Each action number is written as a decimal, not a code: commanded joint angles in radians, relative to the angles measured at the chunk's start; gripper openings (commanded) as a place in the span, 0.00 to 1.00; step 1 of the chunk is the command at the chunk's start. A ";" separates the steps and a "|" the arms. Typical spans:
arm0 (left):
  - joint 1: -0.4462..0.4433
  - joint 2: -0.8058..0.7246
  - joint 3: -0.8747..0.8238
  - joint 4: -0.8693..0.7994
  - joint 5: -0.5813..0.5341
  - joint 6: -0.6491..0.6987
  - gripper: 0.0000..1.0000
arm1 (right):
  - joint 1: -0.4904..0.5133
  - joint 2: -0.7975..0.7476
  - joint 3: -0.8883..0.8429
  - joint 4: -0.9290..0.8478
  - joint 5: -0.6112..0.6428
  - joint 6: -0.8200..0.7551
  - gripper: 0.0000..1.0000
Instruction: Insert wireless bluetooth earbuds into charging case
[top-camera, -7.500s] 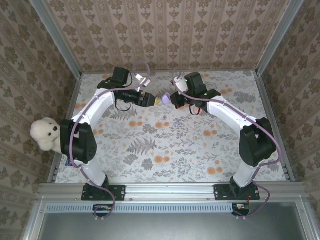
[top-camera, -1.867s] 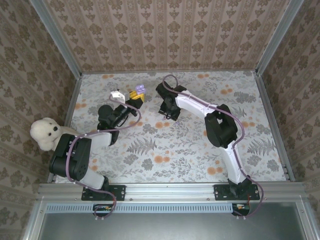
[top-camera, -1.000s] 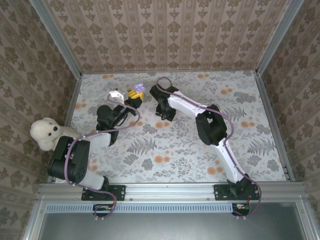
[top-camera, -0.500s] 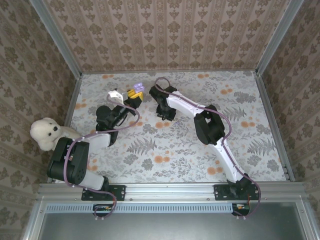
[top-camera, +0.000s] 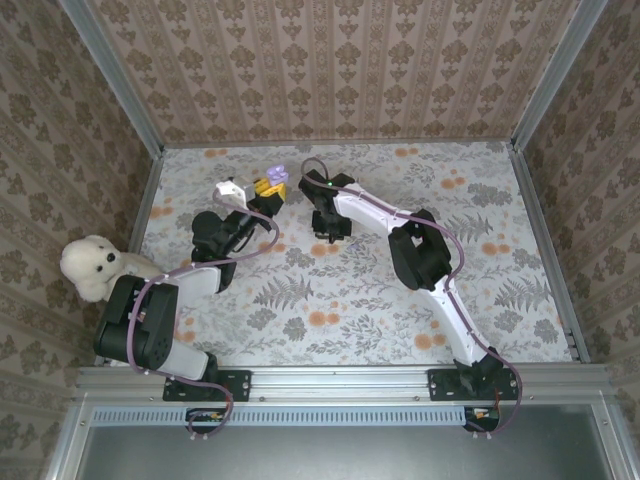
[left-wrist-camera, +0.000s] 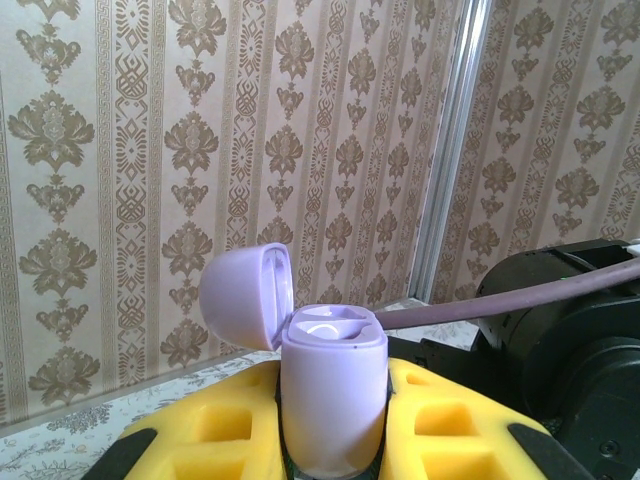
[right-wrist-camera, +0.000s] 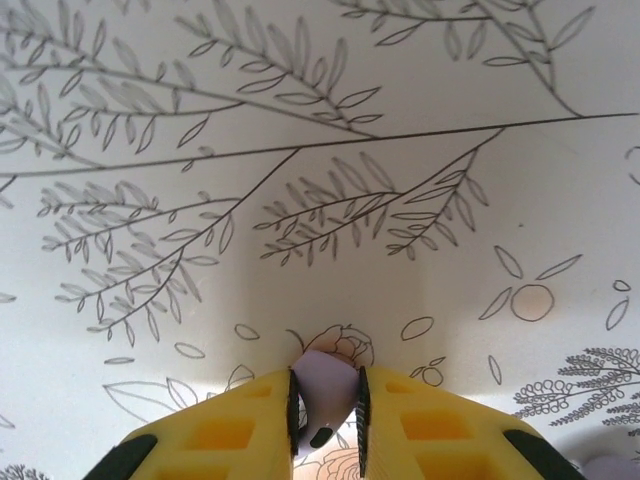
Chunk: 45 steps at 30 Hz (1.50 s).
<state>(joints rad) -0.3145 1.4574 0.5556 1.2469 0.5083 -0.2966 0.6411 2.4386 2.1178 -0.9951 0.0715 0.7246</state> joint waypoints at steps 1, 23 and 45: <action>0.000 -0.022 0.001 0.046 -0.002 -0.022 0.00 | 0.023 -0.013 -0.023 -0.041 -0.029 -0.116 0.23; -0.001 0.009 0.020 0.048 0.004 -0.037 0.00 | 0.017 0.041 0.052 -0.121 -0.021 0.079 0.36; 0.001 0.009 0.014 0.049 0.011 -0.032 0.00 | -0.001 0.063 0.064 -0.097 -0.068 0.217 0.35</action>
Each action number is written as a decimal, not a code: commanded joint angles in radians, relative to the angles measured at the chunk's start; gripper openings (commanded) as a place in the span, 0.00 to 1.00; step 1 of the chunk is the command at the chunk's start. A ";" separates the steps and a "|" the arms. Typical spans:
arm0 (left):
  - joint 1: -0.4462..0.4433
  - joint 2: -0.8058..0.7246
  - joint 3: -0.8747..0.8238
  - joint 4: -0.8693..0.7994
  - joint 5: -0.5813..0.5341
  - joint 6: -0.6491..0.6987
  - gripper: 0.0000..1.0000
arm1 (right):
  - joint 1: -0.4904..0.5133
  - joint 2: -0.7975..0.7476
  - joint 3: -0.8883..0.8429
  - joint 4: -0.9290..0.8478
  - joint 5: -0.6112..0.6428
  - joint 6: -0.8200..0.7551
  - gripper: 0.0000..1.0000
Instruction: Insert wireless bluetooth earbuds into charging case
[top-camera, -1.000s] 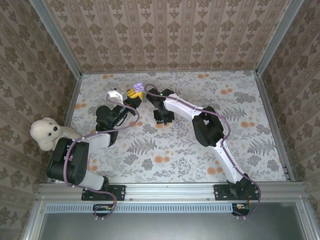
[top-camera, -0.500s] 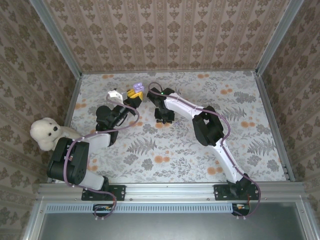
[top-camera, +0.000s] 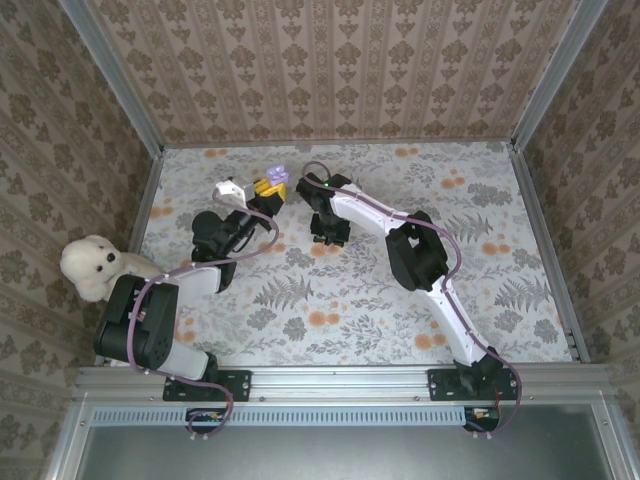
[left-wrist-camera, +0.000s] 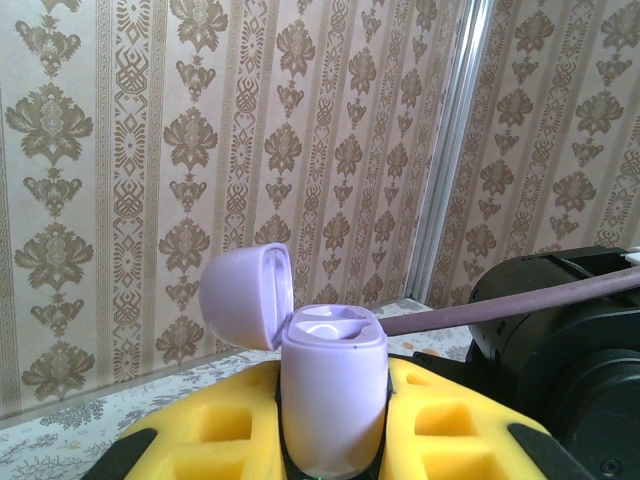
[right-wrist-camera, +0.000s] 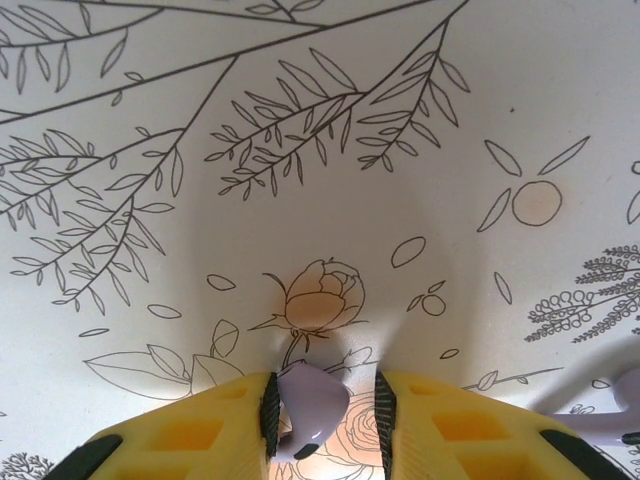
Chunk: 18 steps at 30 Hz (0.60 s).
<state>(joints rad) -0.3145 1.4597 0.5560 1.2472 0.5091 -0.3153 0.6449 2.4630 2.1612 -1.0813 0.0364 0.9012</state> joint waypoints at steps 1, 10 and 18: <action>0.002 0.008 0.013 0.050 0.011 -0.014 0.00 | -0.005 0.040 0.021 -0.005 -0.039 0.037 0.34; 0.003 0.007 0.017 0.049 0.010 -0.018 0.00 | -0.001 0.049 0.037 -0.026 -0.089 -0.195 0.22; 0.005 0.010 0.017 0.049 0.006 -0.022 0.00 | 0.021 0.013 0.028 -0.072 -0.050 -0.428 0.22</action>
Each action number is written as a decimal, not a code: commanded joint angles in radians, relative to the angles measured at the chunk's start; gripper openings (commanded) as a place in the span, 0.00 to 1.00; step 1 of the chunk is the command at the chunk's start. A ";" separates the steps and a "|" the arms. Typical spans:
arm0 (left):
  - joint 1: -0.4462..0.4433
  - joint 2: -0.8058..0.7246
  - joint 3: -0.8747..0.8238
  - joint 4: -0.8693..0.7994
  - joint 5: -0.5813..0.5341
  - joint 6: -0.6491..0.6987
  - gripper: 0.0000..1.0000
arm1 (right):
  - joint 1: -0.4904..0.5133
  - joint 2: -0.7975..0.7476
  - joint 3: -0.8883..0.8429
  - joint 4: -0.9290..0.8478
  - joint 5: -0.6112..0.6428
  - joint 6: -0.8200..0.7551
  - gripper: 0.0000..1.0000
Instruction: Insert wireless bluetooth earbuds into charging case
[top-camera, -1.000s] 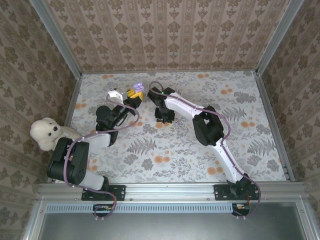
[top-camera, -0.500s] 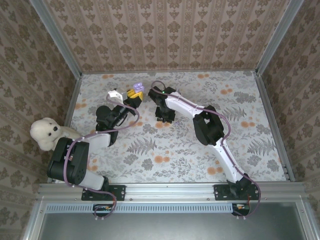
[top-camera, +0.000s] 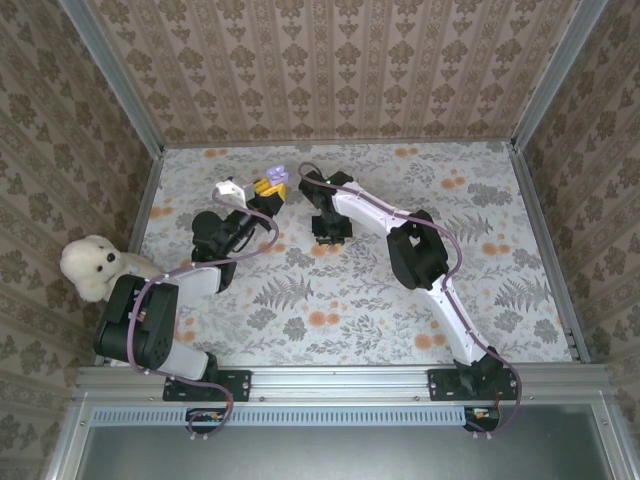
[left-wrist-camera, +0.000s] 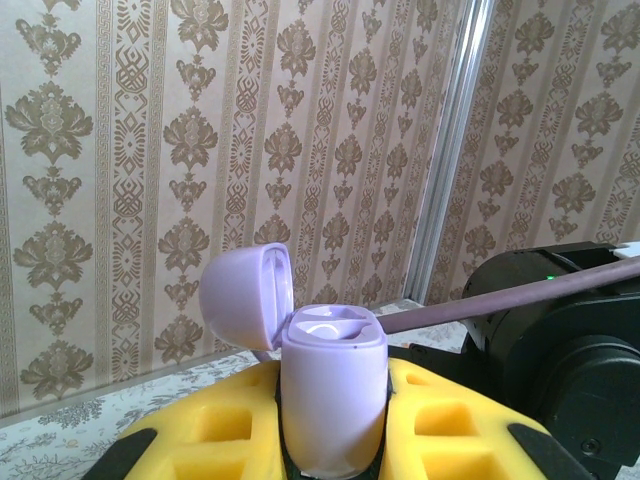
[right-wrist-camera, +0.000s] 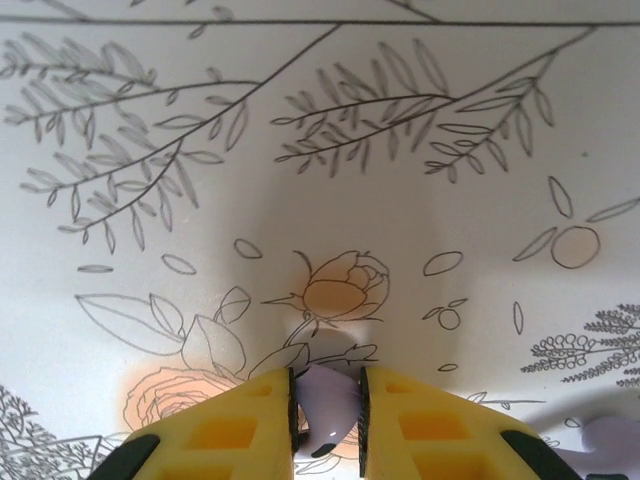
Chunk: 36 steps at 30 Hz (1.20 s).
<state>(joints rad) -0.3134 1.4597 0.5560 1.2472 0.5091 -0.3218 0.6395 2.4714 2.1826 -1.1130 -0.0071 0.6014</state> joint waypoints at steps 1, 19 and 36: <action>0.004 0.009 0.018 0.049 0.007 -0.015 0.00 | 0.032 -0.001 -0.001 -0.046 -0.001 -0.154 0.22; 0.008 0.004 0.013 0.053 0.006 -0.015 0.00 | 0.087 -0.101 -0.143 -0.036 0.021 -0.160 0.38; 0.013 0.007 0.009 0.053 0.004 -0.016 0.00 | 0.086 -0.145 -0.148 -0.002 0.063 0.224 0.42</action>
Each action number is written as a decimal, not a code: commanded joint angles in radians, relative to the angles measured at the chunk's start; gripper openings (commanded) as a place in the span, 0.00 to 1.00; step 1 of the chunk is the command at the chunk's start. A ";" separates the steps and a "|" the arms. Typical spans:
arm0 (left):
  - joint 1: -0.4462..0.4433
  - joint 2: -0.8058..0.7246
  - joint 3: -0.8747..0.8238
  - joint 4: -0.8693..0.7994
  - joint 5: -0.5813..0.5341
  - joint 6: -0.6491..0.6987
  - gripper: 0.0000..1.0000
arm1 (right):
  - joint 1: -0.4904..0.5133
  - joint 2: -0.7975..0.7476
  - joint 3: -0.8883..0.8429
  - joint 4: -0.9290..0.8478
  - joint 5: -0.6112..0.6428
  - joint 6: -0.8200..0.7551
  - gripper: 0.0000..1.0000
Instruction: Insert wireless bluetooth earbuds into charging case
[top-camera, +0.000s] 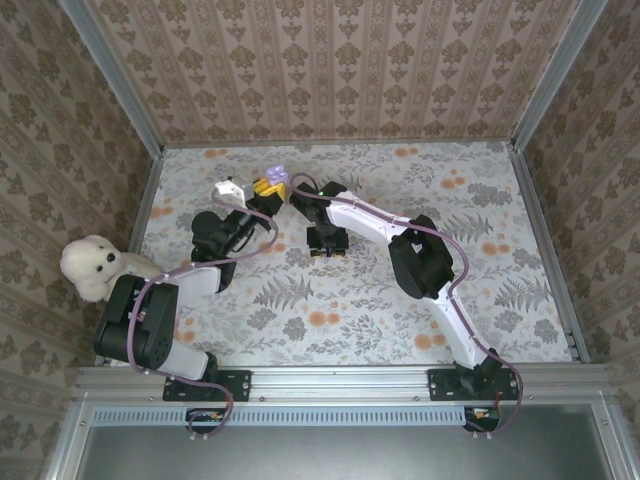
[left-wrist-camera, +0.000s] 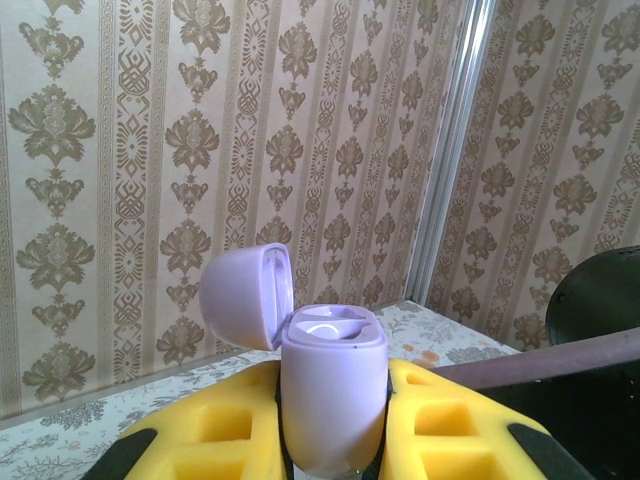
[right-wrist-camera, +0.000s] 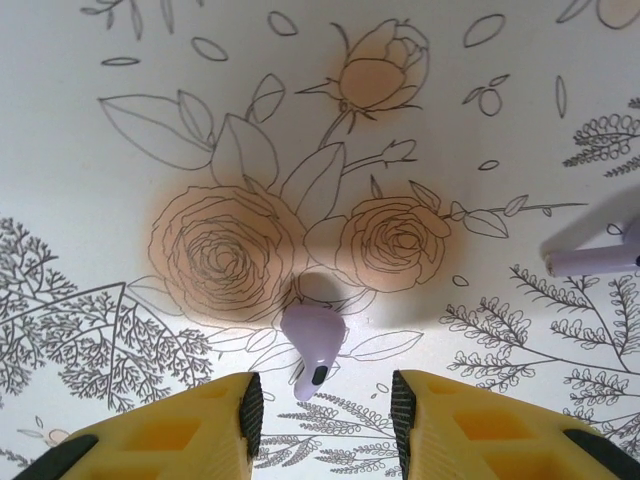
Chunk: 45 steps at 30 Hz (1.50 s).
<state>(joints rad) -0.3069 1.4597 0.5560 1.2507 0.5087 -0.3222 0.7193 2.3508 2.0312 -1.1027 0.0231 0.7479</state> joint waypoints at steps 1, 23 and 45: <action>0.006 0.008 0.011 0.049 0.005 -0.017 0.00 | 0.005 -0.016 0.015 -0.020 0.041 0.080 0.42; 0.008 0.015 0.024 0.050 0.008 -0.025 0.00 | 0.000 0.070 0.055 -0.017 0.030 0.122 0.39; 0.008 0.016 0.027 0.049 0.011 -0.028 0.00 | -0.015 0.104 0.095 0.001 0.011 0.166 0.34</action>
<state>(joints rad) -0.3061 1.4712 0.5568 1.2514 0.5091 -0.3374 0.7097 2.4271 2.0983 -1.0966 0.0452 0.8936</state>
